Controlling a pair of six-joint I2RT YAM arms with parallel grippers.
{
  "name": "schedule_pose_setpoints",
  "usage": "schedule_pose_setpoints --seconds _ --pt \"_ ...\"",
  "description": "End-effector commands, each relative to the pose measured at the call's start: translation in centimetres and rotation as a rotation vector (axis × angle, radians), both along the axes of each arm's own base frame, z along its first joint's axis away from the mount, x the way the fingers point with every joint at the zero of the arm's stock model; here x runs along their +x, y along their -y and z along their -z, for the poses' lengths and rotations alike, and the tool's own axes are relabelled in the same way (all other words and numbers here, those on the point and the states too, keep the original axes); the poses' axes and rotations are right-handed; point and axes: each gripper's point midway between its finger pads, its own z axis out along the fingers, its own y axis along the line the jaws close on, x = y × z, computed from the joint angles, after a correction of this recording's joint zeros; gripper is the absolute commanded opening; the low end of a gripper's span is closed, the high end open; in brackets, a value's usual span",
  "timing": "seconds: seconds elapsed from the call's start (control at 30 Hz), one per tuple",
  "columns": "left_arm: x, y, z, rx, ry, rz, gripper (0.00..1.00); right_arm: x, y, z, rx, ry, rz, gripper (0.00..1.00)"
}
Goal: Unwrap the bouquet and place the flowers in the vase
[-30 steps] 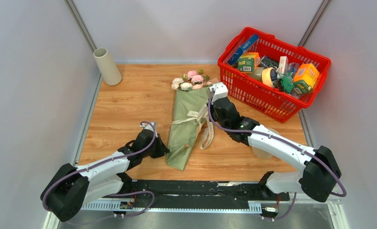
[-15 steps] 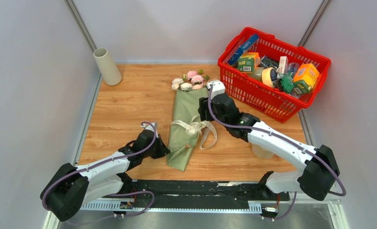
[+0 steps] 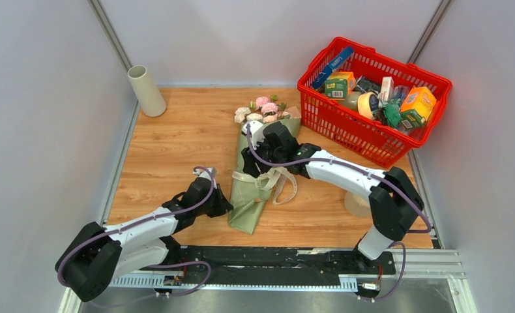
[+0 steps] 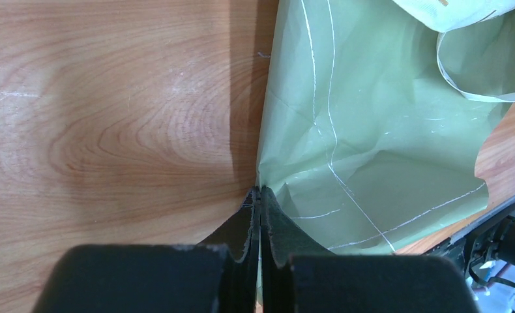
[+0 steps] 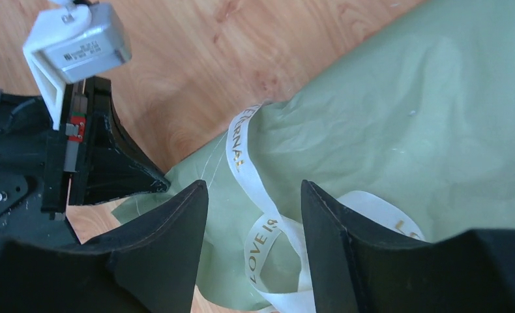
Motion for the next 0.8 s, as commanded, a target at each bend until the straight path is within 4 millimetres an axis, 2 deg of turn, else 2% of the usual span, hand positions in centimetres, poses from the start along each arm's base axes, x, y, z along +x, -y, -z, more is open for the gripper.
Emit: schedule_pose_setpoints --seconds 0.0,0.13,0.27,0.43,0.57,0.6,0.7,0.77 --pt "0.4 0.8 -0.6 -0.029 0.015 0.002 0.0 -1.2 -1.7 1.4 0.002 -0.016 -0.14 0.58" --pt "0.4 1.0 -0.5 -0.037 0.017 0.007 0.0 -1.1 -1.5 4.1 -0.049 -0.046 -0.142 0.58" --pt "0.3 1.2 -0.3 -0.039 0.007 0.01 0.0 -1.1 -1.7 5.6 -0.07 -0.07 -0.146 0.58" --pt "0.3 1.2 -0.3 -0.037 0.008 0.012 0.0 -1.3 -1.9 6.9 -0.081 -0.101 -0.16 0.56" --pt "0.2 1.2 -0.2 -0.038 0.009 0.009 0.0 -1.2 -1.8 7.3 -0.088 -0.107 -0.155 0.5" --pt "0.2 1.2 -0.2 -0.04 0.007 0.009 0.0 -1.2 -1.8 7.4 -0.09 -0.108 -0.149 0.47" --pt "0.2 1.3 -0.2 -0.04 0.007 0.012 0.0 -0.9 -1.7 6.9 -0.085 -0.098 -0.122 0.23" --pt "0.2 1.3 -0.1 -0.039 0.005 0.01 0.0 -0.6 -1.8 6.0 -0.066 -0.085 -0.108 0.11"
